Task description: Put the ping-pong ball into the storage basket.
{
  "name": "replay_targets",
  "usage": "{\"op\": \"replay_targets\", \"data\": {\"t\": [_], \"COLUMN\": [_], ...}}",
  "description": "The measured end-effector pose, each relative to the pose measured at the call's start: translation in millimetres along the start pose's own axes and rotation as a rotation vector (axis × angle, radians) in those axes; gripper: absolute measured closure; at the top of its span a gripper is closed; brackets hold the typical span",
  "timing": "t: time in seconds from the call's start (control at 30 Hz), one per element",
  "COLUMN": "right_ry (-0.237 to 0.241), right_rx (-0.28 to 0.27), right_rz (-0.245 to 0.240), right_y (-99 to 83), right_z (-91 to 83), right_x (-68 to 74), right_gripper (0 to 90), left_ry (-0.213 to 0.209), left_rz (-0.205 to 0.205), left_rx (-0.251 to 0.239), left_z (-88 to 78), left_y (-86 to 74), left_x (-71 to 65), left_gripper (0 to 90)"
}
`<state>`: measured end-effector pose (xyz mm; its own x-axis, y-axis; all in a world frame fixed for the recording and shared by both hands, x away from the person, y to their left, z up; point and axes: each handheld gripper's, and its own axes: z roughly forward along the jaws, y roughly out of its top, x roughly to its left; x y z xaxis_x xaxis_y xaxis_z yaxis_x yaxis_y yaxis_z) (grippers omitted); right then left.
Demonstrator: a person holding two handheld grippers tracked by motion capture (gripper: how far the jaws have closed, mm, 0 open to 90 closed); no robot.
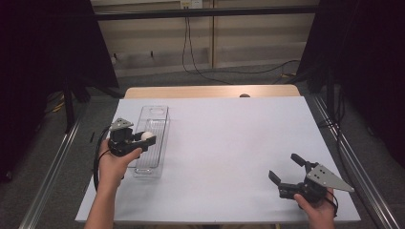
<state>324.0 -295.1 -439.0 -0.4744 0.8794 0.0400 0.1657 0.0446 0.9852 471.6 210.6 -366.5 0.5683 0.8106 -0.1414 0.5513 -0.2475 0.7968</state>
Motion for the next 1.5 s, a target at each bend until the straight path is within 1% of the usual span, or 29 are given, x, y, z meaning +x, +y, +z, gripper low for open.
{"op": "replay_targets", "data": {"t": [0.03, 0.07, 0.13, 0.23, 0.27, 0.3, 0.33, 0.4, 0.43, 0.47, 0.5, 0.53, 0.57, 0.6, 0.67, 0.73, 0.8, 0.93, 0.97, 1.0, 1.07, 1.1, 1.2, 1.23, 1.27, 1.3, 1.33, 1.43, 1.5], "right_ry": [0.000, -0.002, -0.003, -0.002, 0.002, 0.002, 0.002, 0.001, 0.000, 0.000, 0.001, 0.003, 0.001, 0.001, 0.001, 0.004, 0.006, 0.004, 0.003, 0.006, 0.006, 0.005, 0.001, -0.001, 0.000, -0.001, -0.004, 0.003, 0.001], "right_rx": [-0.001, -0.002, -0.006, 0.000, 0.002, 0.002, 0.002, -0.003, -0.003, -0.003, -0.003, -0.001, 0.000, 0.000, 0.004, 0.005, 0.001, 0.002, 0.002, 0.003, 0.006, 0.005, 0.002, 0.000, -0.001, -0.001, 0.000, 0.002, 0.000], "right_rz": [0.004, 0.004, 0.004, 0.002, 0.003, 0.002, 0.002, 0.003, 0.004, 0.005, 0.006, 0.002, 0.002, 0.004, 0.009, 0.007, 0.000, 0.000, 0.000, -0.005, -0.003, -0.002, 0.009, 0.004, 0.004, 0.004, 0.003, 0.002, 0.006], "right_y": [0.0, 0.1, 0.1, 0.0, 0.0, 0.0, 0.0, 0.1, 0.1, 0.1, 0.0, -0.1, -0.1, -0.1, -0.1, -0.1, 0.0, -0.1, -0.2, -0.4, -0.4, -0.3, -0.2, -0.3, -0.3, -0.3, -0.4, -0.4, -0.2], "right_z": [0.0, -0.1, 0.2, -0.2, -0.4, -0.4, -0.3, 0.0, 0.0, 0.1, 0.1, 0.0, 0.0, 0.1, 0.3, 0.5, 1.1, 2.1, 2.5, 2.7, 2.4, 2.3, 1.9, 2.1, 2.1, 2.1, 2.1, 1.8, 1.8], "right_x": [0.1, 0.2, 0.3, 0.1, -0.1, -0.1, -0.1, 0.1, 0.2, 0.3, 0.4, 0.2, 0.3, 0.4, 0.9, 1.2, 1.0, 1.3, 1.2, 0.7, 0.4, 0.4, 0.3, -0.2, -0.4, -0.4, -0.5, -0.3, 0.2], "right_gripper": [1.4, 1.4, 1.4, 1.4, 1.4, 1.4, 1.4, 1.3, 1.4, 1.4, 1.4, 1.4, 1.4, 1.4, 1.3, 1.3, 1.4, 1.4, 1.4, 1.3, 1.4, 1.4, 1.4, 1.4, 1.4, 1.4, 1.3, 1.4, 1.4], "left_ry": [-0.002, 0.007, 0.001, 0.002, 0.004, 0.005, 0.012, 0.012, 0.012, 0.014, 0.027, 0.026, 0.020, 0.024, 0.021, 0.025, 0.025, 0.036, 0.030, 0.036, 0.035, 0.034, 0.031, 0.032, 0.041, 0.037, 0.038, 0.036, 0.045], "left_rz": [-0.004, -0.012, -0.028, -0.019, -0.024, -0.017, -0.019, -0.017, -0.023, -0.017, -0.018, -0.022, -0.015, -0.024, -0.027, -0.016, -0.023, -0.024, -0.022, -0.023, -0.033, -0.020, -0.027, -0.027, -0.038, -0.037, -0.025, -0.028, -0.024], "left_rx": [0.002, -0.003, -0.008, 0.003, 0.001, 0.006, 0.002, 0.007, 0.001, 0.009, 0.008, 0.007, 0.012, 0.006, 0.007, 0.016, 0.012, 0.014, 0.016, 0.011, 0.009, 0.019, 0.016, 0.017, 0.009, 0.009, 0.016, 0.014, 0.017], "left_z": [0.5, 1.4, 2.3, 3.1, 3.6, 3.5, 3.9, 4.3, 5.0, 5.1, 5.8, 6.1, 6.1, 6.9, 7.3, 7.0, 7.7, 8.2, 7.9, 7.9, 8.7, 8.7, 10.3, 10.7, 11.6, 12.0, 11.9, 11.8, 11.8], "left_y": [-0.7, -1.6, -3.7, -6.2, -6.9, -7.4, -8.1, -9.2, -10.1, -10.7, -11.3, -11.9, -12.3, -12.8, -13.5, -14.3, -15.5, -16.9, -16.9, -16.9, -17.2, -17.2, -17.6, -17.9, -18.5, -19.0, -19.2, -20.1, -20.4], "left_x": [0.2, -0.2, 0.5, 2.3, 2.3, 3.0, 2.8, 3.0, 3.1, 3.6, 3.1, 2.8, 3.7, 3.2, 4.0, 5.6, 6.0, 6.7, 7.8, 8.4, 8.1, 8.9, 8.9, 9.0, 8.1, 8.6, 9.4, 10.2, 10.1], "left_gripper": [51.1, 51.1, 51.1, 51.1, 51.1, 51.1, 51.1, 51.0, 51.0, 51.1, 51.0, 51.0, 51.0, 51.0, 51.0, 51.0, 51.0, 51.0, 51.0, 51.0, 51.0, 51.0, 51.0, 51.0, 51.0, 51.0, 51.0, 50.9, 50.9]}}
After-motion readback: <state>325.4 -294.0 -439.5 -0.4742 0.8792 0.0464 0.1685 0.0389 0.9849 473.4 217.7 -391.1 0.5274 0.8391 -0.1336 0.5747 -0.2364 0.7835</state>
